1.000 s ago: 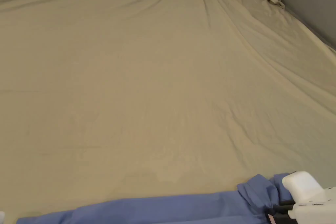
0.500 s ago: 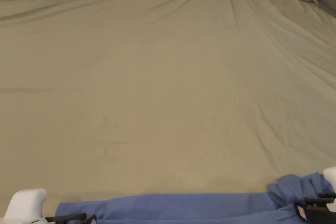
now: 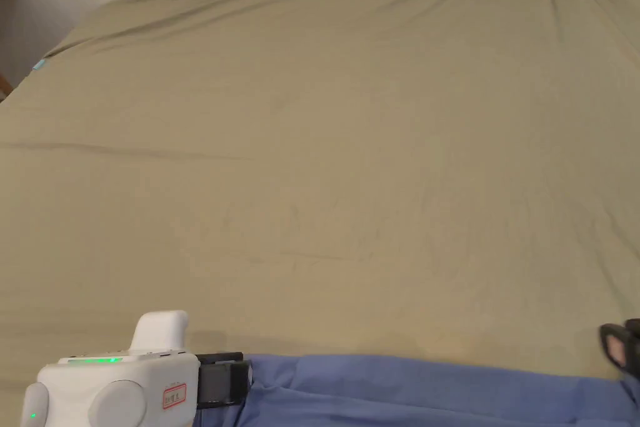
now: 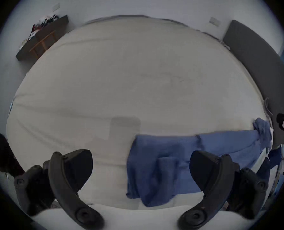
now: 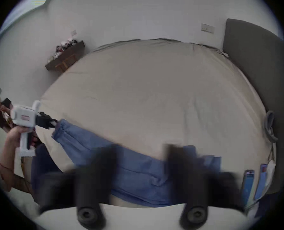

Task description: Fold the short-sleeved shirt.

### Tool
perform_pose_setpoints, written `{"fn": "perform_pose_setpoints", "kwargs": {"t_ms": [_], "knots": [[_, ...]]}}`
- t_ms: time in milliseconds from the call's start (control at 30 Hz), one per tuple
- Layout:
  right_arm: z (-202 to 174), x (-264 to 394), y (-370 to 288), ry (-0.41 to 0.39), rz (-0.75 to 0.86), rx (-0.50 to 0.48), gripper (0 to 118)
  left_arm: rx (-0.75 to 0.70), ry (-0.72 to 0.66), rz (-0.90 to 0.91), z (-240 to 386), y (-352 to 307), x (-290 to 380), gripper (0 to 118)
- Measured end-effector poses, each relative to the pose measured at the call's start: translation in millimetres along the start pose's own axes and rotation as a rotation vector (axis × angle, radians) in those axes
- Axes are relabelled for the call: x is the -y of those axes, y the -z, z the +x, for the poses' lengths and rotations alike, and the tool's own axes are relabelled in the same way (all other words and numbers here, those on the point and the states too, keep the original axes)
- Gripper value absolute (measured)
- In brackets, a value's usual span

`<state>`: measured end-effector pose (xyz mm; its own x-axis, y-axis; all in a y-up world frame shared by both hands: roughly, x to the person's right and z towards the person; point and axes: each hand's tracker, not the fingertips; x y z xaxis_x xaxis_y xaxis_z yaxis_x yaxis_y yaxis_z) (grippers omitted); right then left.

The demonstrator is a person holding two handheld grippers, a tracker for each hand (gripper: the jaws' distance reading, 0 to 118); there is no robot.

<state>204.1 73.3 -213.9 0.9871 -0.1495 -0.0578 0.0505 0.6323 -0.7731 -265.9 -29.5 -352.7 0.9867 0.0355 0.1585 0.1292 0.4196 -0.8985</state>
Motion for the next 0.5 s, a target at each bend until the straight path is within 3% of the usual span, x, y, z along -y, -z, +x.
{"fn": "perform_pose_setpoints", "kwargs": {"t_ms": [67,100,133,167,233,333,500], "knots": [[-5,0,0,-0.007,0.004,0.009,2,0.038,0.001,-0.058,0,12,4,118],[-5,-1,0,-0.012,-0.006,-0.036,2,0.114,0.009,-0.100,2,17,5,97],[-5,-1,1,0.001,-0.009,-0.056,2,0.169,-0.008,-0.097,4,16,8,54],[-4,-1,1,0.018,-0.006,-0.059,2,0.218,-0.061,-0.038,7,15,10,19],[-7,1,1,0.016,-0.004,-0.051,2,0.284,-0.129,-0.018,14,11,14,18],[-8,3,2,0.012,-0.012,-0.043,2,0.225,-0.086,-0.013,14,11,15,17],[-6,4,-2,0.041,-0.006,-0.065,2,0.451,-0.374,0.079,-29,-6,11,15]]}}
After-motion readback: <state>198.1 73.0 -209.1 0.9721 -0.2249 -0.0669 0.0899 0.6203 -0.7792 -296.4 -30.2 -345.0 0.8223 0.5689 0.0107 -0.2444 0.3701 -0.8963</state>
